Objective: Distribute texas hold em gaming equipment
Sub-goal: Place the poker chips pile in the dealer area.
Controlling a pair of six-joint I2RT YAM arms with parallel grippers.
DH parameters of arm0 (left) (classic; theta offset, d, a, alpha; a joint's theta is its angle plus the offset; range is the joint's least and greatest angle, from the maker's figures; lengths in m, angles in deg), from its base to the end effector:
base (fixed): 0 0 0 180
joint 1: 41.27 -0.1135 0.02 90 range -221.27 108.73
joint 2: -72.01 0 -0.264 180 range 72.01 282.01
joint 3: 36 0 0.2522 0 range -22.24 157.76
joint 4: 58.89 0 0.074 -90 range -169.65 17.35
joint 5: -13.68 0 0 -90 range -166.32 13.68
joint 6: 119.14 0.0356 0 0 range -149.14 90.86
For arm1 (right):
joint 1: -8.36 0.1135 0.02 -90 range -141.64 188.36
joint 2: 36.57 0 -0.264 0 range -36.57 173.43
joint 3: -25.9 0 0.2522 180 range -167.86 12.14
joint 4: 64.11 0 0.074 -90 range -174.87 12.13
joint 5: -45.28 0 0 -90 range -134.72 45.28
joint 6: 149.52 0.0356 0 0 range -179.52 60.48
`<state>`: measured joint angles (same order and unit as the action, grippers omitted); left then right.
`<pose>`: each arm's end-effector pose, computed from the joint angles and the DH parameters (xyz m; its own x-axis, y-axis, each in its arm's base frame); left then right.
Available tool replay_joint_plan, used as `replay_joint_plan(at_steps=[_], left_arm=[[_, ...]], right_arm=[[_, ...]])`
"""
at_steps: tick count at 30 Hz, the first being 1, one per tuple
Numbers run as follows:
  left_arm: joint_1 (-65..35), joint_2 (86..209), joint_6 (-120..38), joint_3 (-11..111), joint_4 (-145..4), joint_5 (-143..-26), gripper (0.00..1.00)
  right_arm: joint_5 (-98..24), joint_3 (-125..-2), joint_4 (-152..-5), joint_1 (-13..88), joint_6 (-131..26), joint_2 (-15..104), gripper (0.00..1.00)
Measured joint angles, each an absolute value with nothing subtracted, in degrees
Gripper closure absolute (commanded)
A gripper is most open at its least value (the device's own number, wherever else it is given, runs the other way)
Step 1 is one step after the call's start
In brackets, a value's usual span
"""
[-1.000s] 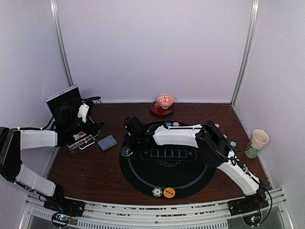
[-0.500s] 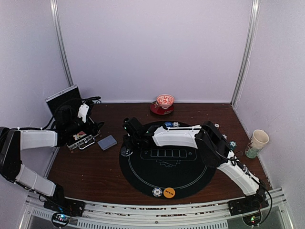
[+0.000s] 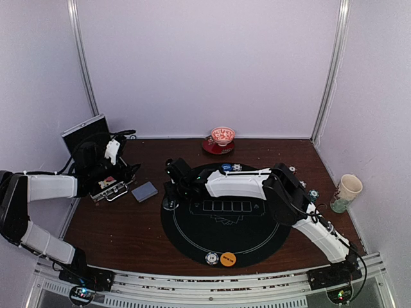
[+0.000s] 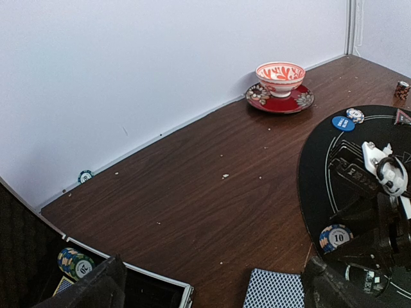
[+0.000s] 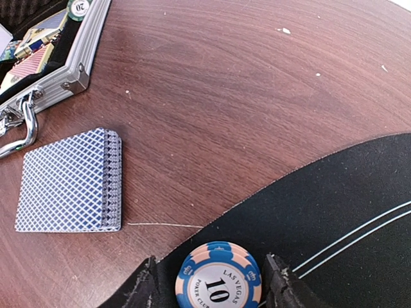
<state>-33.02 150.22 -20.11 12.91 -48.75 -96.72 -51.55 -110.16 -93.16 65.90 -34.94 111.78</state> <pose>0.2827 -0.0535 0.2133 -0.2485 0.1847 -0.9509 0.5056 0.8620 0.0353 0.3112 0.4814 0.1261 -0.6509 -0.2538 -0.7154 -0.5708 0.7850 0.2409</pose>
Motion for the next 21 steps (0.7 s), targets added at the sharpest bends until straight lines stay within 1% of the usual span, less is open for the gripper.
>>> replay_joint_plan(at_steps=[3,6,8,12,16,21], left_arm=[[-33.02,150.22,-20.08,12.91,-48.75,-96.72,0.02],[-33.02,150.22,-20.11,12.91,-48.75,-96.7,0.02],[-33.02,150.24,-20.08,12.91,-48.75,-96.7,0.02],[-33.02,150.24,-20.08,12.91,-48.75,-96.7,0.02],[-33.02,150.24,-20.08,12.94,-48.75,-96.74,0.02],[-33.02,150.24,-20.08,12.94,-48.75,-96.87,0.02]], right_arm=[[-51.53,-110.16,-93.09,65.9,-34.97,111.78,0.38],[-51.57,-110.16,-93.09,65.9,-35.16,111.78,0.33],[-51.66,-110.16,-93.11,65.9,-35.18,111.78,0.28],[-52.65,-107.75,-93.83,65.99,-35.36,109.79,0.15],[-54.57,-99.78,-95.82,65.75,-35.27,102.17,0.01],[-57.28,-89.02,-96.94,64.59,-35.14,87.67,0.0]])
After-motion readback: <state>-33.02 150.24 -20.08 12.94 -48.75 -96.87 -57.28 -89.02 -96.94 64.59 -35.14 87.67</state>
